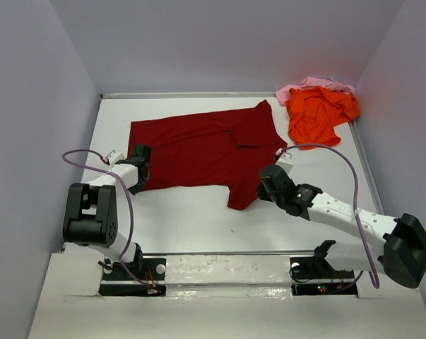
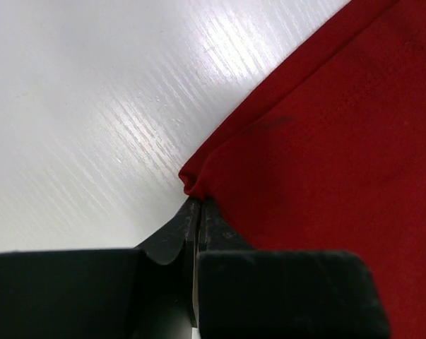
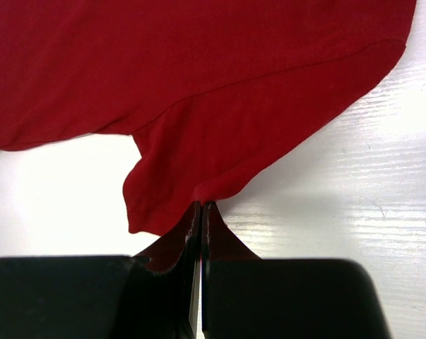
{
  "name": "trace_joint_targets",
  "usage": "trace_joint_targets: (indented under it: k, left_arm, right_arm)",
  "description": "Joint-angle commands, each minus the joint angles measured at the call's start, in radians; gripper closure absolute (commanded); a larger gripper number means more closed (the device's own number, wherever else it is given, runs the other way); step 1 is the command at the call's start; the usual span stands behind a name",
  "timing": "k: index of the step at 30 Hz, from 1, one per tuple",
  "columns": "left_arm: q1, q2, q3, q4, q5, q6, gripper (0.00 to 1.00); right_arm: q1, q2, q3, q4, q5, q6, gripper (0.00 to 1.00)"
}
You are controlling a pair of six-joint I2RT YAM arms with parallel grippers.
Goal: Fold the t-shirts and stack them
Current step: Fold the tshirt
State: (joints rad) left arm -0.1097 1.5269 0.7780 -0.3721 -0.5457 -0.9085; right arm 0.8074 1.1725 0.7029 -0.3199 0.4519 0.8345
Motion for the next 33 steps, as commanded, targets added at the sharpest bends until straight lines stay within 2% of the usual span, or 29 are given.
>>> trace_joint_targets:
  k: [1, 4, 8, 12, 15, 21, 28, 33]
  left_arm:
    - [0.004, -0.034, -0.022, 0.016, -0.019, 0.0, 0.94]
    - [0.004, -0.033, -0.023, 0.013, -0.019, 0.0, 0.92]
    - [0.004, -0.024, -0.006, -0.001, -0.026, -0.001, 0.73]
    - [0.005, -0.019, -0.008, 0.009, -0.02, 0.006, 0.37]
    - [0.005, -0.019, -0.008, 0.007, -0.02, 0.01, 0.3]
    - [0.015, -0.002, -0.006, 0.018, -0.017, 0.007, 0.31]
    - [0.065, 0.088, 0.05, 0.021, 0.016, 0.01, 0.41]
    - [0.07, 0.079, 0.063, 0.041, 0.056, 0.029, 0.39]
  right_arm:
    - [0.01, -0.014, -0.006, 0.048, 0.016, 0.002, 1.0]
    - [0.01, -0.013, -0.005, 0.047, 0.013, 0.0, 1.0]
    - [0.01, -0.02, -0.003, 0.05, 0.013, -0.003, 1.0]
    - [0.01, -0.027, -0.005, 0.05, 0.016, -0.008, 1.0]
    - [0.01, -0.03, -0.006, 0.05, 0.018, -0.011, 1.0]
    - [0.01, -0.033, -0.003, 0.05, 0.016, -0.018, 1.0]
    - [0.01, -0.042, -0.005, 0.059, 0.01, -0.021, 1.0]
    - [0.01, -0.036, -0.006, 0.067, -0.005, -0.025, 1.0]
